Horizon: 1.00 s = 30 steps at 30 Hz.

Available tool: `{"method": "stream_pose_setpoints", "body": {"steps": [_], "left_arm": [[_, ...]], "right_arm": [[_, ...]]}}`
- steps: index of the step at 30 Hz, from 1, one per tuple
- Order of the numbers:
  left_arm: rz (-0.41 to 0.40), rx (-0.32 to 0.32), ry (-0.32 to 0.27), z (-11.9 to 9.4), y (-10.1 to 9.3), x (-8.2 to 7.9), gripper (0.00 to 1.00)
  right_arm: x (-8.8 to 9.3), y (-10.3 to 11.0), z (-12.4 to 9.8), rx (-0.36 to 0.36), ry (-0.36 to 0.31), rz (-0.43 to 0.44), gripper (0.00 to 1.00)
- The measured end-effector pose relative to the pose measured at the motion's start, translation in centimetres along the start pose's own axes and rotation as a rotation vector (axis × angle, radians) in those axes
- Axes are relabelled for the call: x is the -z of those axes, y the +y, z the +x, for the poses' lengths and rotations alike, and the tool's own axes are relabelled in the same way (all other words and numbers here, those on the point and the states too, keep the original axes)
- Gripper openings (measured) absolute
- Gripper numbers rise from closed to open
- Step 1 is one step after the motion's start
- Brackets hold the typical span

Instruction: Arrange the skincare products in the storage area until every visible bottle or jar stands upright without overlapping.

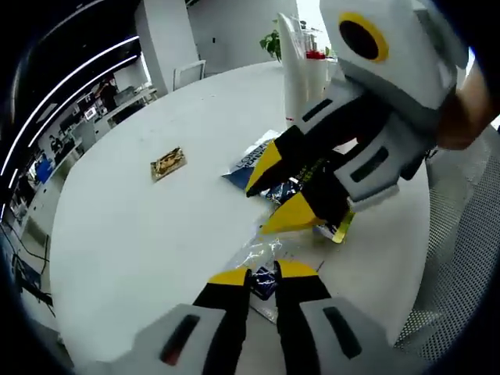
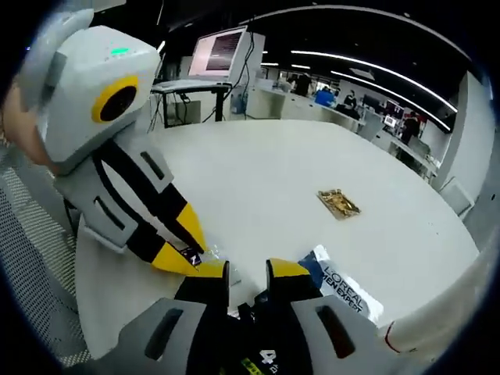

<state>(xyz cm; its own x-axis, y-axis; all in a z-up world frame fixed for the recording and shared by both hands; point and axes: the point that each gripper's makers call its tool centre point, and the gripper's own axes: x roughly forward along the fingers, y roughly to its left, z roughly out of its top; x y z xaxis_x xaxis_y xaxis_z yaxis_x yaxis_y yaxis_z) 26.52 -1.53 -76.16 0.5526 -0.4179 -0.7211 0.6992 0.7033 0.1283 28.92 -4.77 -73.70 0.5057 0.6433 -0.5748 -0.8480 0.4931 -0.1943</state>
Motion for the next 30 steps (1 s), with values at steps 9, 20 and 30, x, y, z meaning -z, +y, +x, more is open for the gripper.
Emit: {"method": "stream_pose_setpoints", "body": {"steps": [9, 20, 30], "left_arm": [[-0.010, -0.005, 0.006, 0.0, 0.0, 0.0, 0.16], [-0.078, -0.012, 0.017, 0.1, 0.3, -0.1, 0.18], [-0.094, -0.022, 0.024, 0.1, 0.2, -0.2, 0.24]], "right_arm": [[1.4, 1.2, -1.1, -0.022, 0.040, -0.023, 0.18], [1.8, 1.6, -2.6, -0.035, 0.047, 0.015, 0.18], [2.2, 1.4, -3.0, -0.027, 0.053, 0.022, 0.17]]}}
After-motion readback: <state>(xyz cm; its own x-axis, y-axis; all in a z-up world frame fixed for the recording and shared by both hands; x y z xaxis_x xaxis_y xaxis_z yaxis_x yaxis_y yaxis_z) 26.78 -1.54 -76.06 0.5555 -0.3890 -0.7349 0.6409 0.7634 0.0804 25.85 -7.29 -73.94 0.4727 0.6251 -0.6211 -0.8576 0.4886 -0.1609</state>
